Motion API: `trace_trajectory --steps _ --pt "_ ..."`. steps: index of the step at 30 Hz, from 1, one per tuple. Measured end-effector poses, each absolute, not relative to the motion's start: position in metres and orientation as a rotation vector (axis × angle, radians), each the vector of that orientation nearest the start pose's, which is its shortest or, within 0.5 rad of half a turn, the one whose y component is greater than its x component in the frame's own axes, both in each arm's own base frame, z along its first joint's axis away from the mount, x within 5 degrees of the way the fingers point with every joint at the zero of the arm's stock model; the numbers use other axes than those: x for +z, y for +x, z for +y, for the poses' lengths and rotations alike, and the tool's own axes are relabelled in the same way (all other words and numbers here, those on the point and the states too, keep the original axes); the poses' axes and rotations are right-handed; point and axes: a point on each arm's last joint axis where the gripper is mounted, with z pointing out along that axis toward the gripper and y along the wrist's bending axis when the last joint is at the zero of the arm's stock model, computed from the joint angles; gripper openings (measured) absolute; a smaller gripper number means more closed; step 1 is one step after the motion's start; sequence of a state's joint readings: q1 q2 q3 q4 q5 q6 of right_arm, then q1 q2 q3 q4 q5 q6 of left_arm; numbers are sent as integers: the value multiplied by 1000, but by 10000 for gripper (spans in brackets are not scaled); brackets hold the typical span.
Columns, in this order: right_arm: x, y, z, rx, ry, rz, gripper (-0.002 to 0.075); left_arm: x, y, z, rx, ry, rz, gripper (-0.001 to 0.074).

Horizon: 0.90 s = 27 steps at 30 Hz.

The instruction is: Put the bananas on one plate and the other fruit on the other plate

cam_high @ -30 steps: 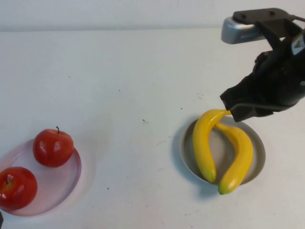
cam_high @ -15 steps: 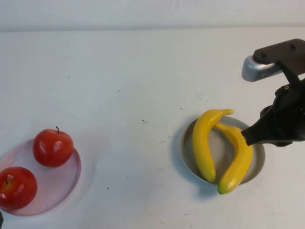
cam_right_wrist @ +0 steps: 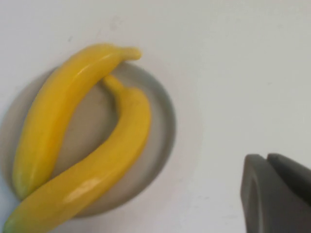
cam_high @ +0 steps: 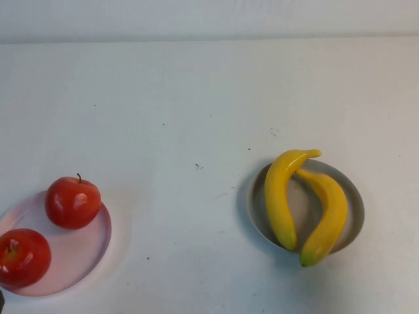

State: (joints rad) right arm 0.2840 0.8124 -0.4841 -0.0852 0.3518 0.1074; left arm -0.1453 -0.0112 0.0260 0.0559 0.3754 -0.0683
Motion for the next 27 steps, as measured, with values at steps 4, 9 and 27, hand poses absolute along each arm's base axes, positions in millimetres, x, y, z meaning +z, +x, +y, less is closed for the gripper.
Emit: trace_trajectory --steps 4,9,27 --pt "250 127 20 114 -117 1999 -15 171 52 -6 -92 107 1871 4" --pt "225 93 6 85 -14 1852 -15 171 52 -6 -92 107 1871 4" --pt "195 57 3 168 101 1617 -15 171 52 -6 -92 107 1871 4"
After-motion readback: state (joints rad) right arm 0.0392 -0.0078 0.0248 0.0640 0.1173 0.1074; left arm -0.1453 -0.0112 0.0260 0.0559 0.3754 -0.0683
